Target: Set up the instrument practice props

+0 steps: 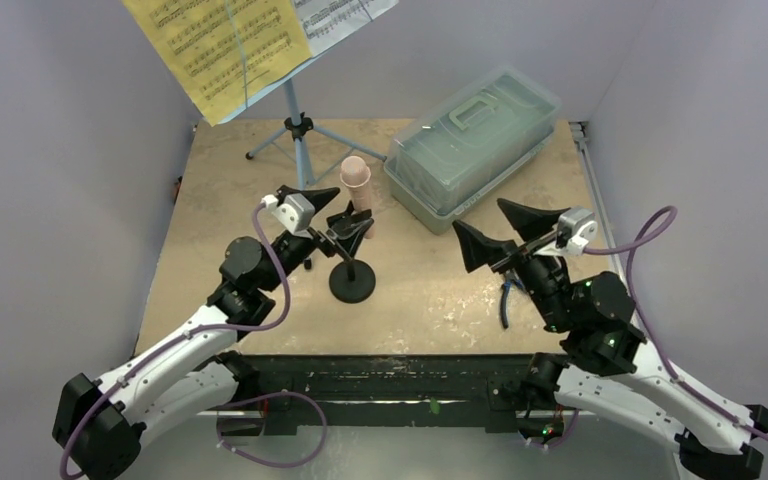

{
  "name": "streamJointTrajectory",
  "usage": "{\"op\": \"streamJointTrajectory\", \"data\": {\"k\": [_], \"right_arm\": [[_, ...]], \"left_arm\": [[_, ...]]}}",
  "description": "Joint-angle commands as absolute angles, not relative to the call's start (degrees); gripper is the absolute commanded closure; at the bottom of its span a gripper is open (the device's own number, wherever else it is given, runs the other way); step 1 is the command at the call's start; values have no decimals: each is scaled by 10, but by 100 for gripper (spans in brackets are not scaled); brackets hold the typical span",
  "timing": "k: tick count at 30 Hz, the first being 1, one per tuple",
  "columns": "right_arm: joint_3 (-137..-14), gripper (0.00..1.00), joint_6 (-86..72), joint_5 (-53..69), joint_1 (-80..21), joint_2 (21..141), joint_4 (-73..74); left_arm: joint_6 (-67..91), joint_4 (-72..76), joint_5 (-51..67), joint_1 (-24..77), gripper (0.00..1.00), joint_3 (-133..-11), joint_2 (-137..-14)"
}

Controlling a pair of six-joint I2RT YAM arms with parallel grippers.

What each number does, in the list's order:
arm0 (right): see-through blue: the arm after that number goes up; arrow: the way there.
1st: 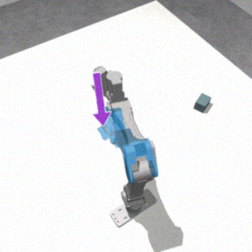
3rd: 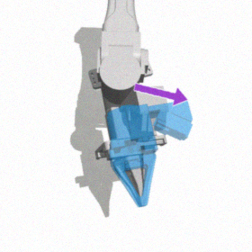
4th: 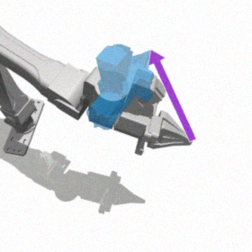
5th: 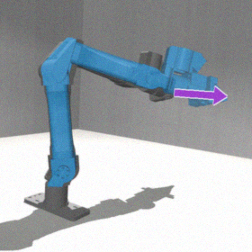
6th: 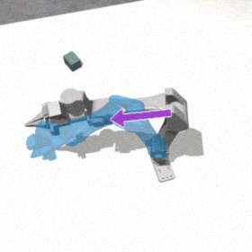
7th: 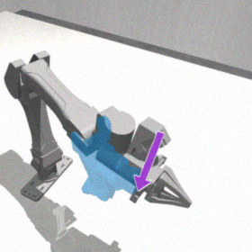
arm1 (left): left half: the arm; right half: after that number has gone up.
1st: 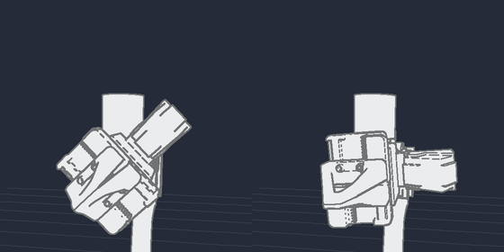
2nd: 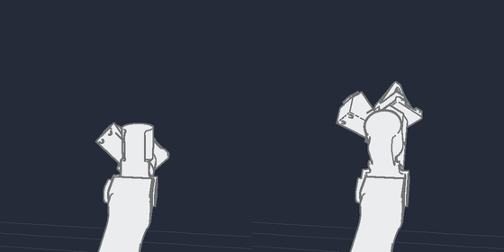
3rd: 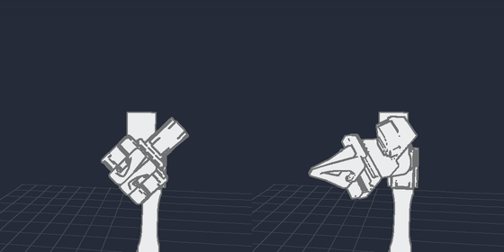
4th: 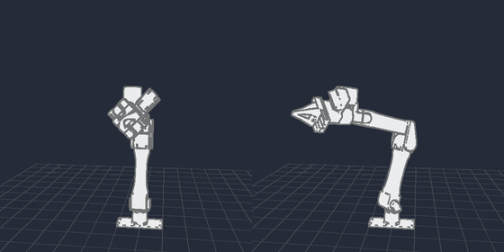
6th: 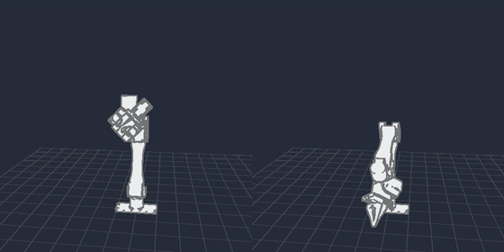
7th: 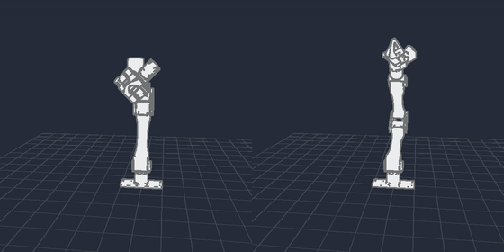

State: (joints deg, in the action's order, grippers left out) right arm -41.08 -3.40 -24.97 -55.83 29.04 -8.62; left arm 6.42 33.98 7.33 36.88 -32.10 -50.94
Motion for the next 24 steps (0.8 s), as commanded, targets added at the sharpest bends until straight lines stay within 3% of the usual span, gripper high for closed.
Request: {"op": "streamJointTrajectory", "data": {"k": [1,12,24], "right_arm": [[-504,1,-33,-325,-557,314,-24],[-623,1,-15,-504,-557,351,59],[-680,1,54,-537,-557,344,19]], "left_arm": [[96,303,98,369,7,-337,-468],[83,6,41,370,4,-525,-374],[31,-103,-59,370,2,-692,-332]]}}
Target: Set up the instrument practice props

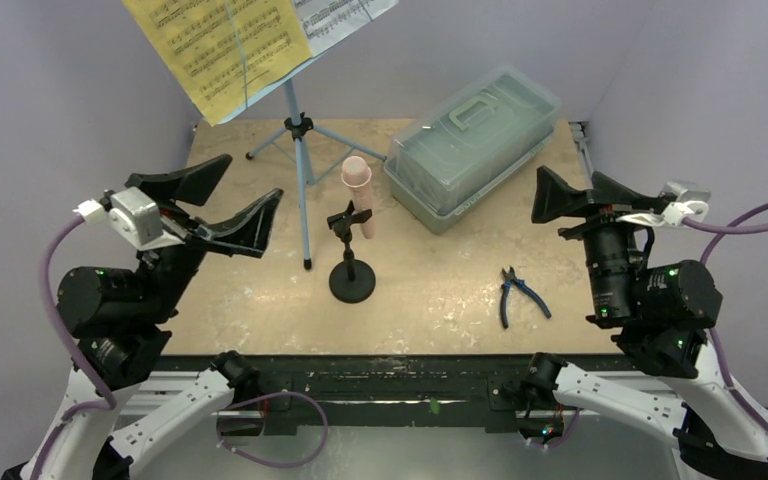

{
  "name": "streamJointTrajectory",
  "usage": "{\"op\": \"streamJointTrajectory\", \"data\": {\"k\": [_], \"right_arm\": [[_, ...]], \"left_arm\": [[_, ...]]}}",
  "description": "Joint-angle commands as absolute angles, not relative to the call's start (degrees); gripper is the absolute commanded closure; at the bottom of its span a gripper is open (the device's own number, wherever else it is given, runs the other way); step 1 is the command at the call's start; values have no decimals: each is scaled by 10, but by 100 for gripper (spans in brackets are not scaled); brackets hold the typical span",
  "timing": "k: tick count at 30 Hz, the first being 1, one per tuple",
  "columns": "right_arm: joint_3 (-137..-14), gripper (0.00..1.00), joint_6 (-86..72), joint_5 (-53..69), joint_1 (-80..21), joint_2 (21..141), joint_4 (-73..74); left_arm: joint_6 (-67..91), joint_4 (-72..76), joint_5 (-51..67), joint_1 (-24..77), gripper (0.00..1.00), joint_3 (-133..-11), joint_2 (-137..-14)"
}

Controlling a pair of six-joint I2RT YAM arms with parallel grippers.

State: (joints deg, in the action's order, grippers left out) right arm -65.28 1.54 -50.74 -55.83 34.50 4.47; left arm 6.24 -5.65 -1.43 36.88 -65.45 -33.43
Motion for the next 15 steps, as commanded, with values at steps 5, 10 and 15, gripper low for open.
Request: {"op": "streamJointTrajectory", "data": {"k": [5,10,15], "right_arm": [[-688,1,92,-559,-557,345,3],[-693,1,99,-577,-557,340,-29],[-700,1,99,-580,-557,333,-43]], "left_arm": [[3,-101,-100,370,2,-705,-319],[-34,-97,-121,370,2,-732,-317],[-53,-87,-131,369,3,-754,-315]]}}
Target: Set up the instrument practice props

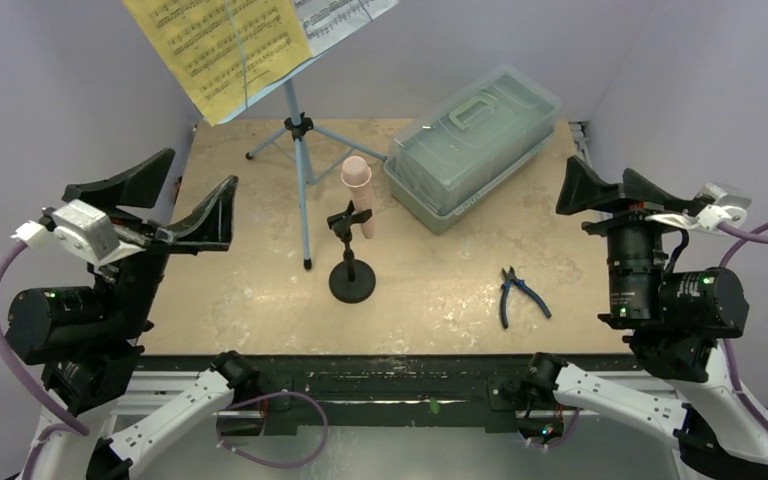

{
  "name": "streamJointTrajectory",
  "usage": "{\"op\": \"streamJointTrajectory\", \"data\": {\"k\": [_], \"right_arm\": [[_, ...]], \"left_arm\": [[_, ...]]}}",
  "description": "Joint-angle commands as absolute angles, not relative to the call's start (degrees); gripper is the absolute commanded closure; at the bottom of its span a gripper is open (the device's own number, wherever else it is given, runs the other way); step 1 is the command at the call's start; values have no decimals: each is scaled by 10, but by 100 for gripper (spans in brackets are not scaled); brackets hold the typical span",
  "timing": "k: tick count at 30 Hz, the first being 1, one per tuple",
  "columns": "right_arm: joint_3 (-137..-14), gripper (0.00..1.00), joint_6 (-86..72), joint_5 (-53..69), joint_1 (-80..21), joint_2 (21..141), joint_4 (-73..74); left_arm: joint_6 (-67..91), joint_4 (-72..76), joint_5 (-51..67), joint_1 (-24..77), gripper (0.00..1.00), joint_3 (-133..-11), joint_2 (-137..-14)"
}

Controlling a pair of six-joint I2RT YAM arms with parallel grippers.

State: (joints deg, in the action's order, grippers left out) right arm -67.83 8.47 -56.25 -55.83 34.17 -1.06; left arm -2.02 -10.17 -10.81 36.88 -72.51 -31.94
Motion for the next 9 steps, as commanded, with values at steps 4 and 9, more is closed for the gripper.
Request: {"op": "streamJointTrajectory", "data": {"k": [4,9], "right_arm": [[-698,1,97,-581,-557,326,-62],[-716,1,113,-633,-557,354,-71]], "left_arm": [[-66,-80,-141,370,2,-755,-312],[-70,-75,-140,369,2,-756,-313]]}}
